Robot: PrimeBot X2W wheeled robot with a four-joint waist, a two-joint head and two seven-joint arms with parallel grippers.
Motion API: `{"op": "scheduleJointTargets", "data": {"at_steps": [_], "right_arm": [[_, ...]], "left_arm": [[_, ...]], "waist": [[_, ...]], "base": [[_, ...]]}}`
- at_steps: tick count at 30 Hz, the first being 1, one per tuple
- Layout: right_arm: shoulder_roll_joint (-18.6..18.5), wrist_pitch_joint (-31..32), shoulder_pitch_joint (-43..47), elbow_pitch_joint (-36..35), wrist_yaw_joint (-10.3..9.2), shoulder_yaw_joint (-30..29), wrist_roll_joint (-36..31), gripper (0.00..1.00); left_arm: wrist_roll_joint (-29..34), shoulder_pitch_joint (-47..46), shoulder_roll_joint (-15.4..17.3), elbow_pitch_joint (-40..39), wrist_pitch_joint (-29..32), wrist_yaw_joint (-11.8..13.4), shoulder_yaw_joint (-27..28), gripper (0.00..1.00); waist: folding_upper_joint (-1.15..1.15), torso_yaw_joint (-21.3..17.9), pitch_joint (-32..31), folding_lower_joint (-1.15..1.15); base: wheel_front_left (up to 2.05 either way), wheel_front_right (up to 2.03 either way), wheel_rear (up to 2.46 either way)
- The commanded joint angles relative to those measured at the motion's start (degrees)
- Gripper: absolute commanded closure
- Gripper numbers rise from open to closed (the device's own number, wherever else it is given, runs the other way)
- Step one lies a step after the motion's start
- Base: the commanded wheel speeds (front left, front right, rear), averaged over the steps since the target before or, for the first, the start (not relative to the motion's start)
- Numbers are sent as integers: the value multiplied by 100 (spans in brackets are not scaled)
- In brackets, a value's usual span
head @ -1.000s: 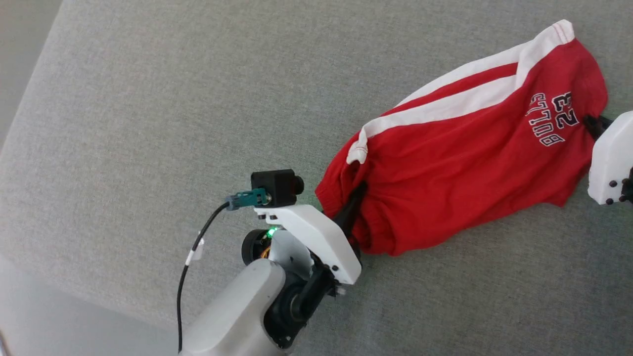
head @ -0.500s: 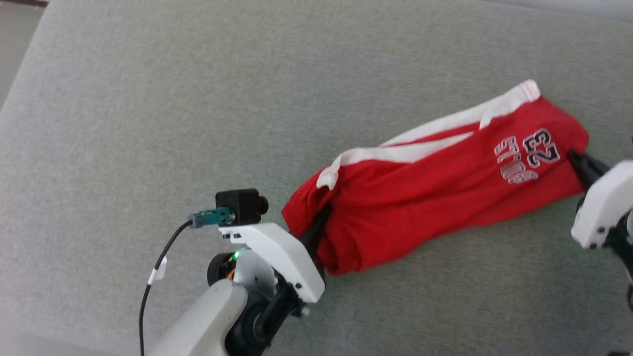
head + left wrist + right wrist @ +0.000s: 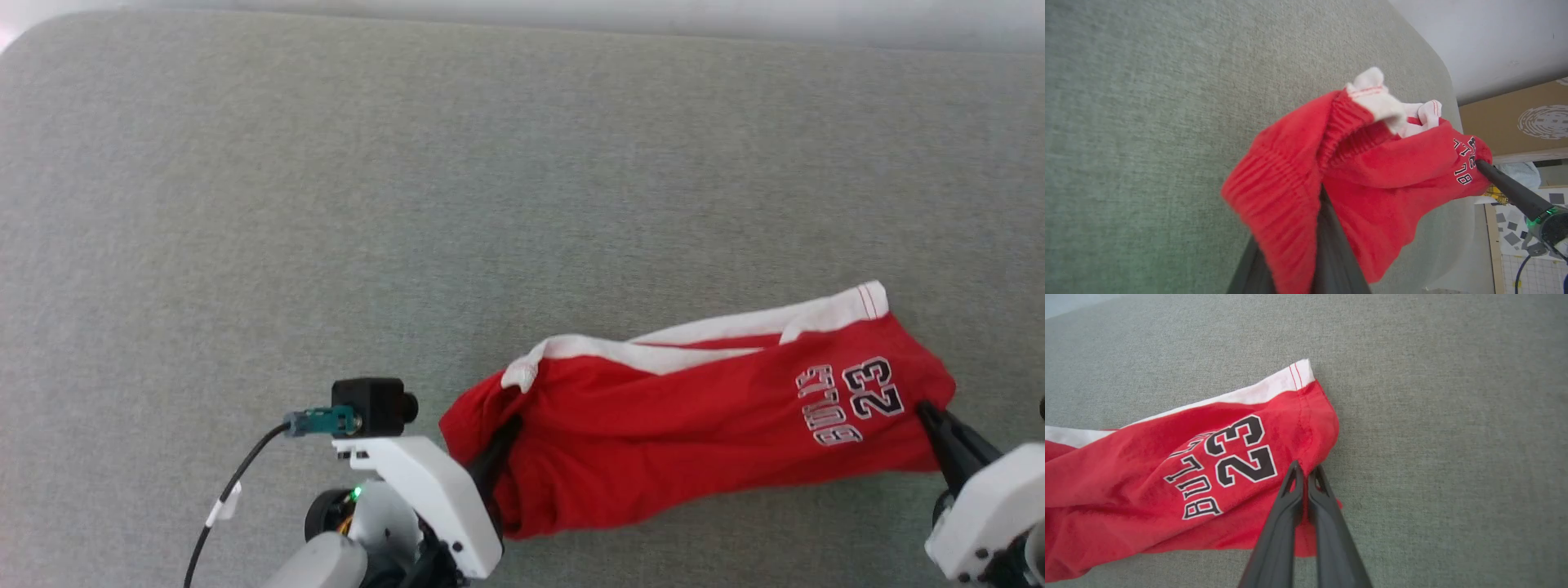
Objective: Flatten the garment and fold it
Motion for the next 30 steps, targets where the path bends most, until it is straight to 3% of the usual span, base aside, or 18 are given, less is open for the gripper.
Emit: {"op": "scheduleJointTargets", "data": {"at_steps": [1, 6, 15, 16, 17, 19, 20, 22, 23, 30], "right_arm": [[38, -27, 156, -129, -5, -16, 37, 100], [87, -44, 536, -282, -5, 36, 159, 100], [92, -465, 759, 417, -5, 331, 469, 100], [92, -501, 755, 494, -5, 348, 452, 100], [92, -529, 747, 553, -5, 365, 398, 100], [92, -594, 715, 679, -5, 376, 341, 98], [92, -636, 695, 725, -5, 379, 284, 75], [92, -669, 672, 813, -5, 398, 211, 51], [92, -676, 665, 842, -5, 415, 188, 0], [92, -599, 707, 663, -5, 400, 82, 0]], "left_arm": [[-105, 134, 89, -106, 47, 21, 35, 100], [-207, 359, 291, -242, 149, 69, 82, 100], [-400, 425, 138, 309, 194, -33, 47, 100], [-397, 426, 121, 393, 172, -30, 51, 87], [-387, 422, 112, 475, 157, -33, 46, 65], [-396, 423, 72, 596, 136, -44, 40, 5], [-410, 432, 45, 642, 112, -38, 53, 0], [-405, 453, 6, 714, 13, -34, 94, 0], [-398, 467, -11, 750, -45, -29, 116, 0], [-338, 713, -9, 647, -564, 23, 371, 0]], "waist": [[0, -189, -72, 1], [0, -310, -46, 1], [0, -347, -140, 1], [0, -344, -161, 1], [0, -342, -177, 1], [0, -331, -221, 1], [0, -322, -244, 1], [0, -307, -286, 1], [0, -297, -308, 1], [0, -237, -471, 1]], "base": [[0, 0, 0], [0, 0, 0], [0, 0, 0], [0, 0, 0], [0, 0, 0], [0, 0, 0], [0, 0, 0], [0, 0, 0], [0, 0, 0], [0, 0, 0]]}}
